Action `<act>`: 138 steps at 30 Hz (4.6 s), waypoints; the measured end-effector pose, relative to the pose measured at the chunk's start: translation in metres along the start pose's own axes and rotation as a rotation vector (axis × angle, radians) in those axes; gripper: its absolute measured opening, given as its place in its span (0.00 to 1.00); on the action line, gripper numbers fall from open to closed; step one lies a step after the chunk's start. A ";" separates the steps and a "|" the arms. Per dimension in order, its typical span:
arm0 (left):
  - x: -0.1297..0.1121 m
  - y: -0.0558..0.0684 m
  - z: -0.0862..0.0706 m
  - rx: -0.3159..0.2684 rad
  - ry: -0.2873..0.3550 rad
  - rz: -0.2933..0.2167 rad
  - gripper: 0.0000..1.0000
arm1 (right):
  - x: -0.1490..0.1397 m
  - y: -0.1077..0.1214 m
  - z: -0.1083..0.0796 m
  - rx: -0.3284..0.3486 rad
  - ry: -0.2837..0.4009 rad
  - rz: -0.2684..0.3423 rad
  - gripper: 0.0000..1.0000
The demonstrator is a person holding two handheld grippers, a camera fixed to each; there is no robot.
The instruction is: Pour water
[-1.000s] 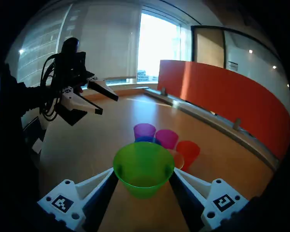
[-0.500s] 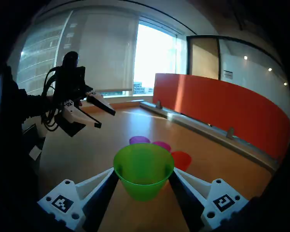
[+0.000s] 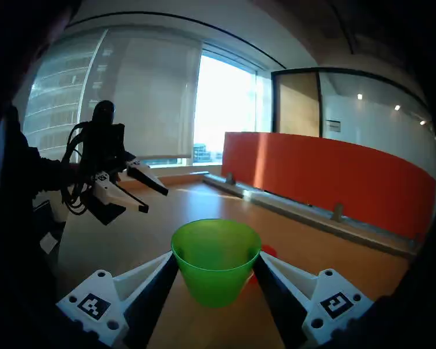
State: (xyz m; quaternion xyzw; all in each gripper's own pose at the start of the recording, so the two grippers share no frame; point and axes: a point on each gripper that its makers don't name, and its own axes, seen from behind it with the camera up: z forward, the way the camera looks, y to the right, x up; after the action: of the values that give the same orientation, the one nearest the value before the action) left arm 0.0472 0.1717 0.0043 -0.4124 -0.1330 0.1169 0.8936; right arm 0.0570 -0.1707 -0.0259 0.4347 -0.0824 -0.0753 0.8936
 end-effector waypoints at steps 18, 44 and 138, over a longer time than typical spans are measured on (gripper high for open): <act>-0.003 0.008 0.004 -0.021 0.002 -0.001 0.93 | 0.015 0.000 0.000 0.002 0.100 0.024 0.89; -0.041 0.021 0.032 -0.082 -0.109 -0.013 0.93 | 0.007 0.001 0.006 0.006 0.087 0.007 0.90; -0.080 0.017 0.140 -0.169 -0.244 0.017 0.93 | -0.010 0.030 -0.007 -0.034 0.045 0.002 0.89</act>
State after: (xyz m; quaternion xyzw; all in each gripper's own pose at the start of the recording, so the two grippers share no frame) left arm -0.0765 0.2557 0.0670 -0.4700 -0.2465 0.1622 0.8319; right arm 0.0505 -0.1449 -0.0072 0.4208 -0.0614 -0.0660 0.9027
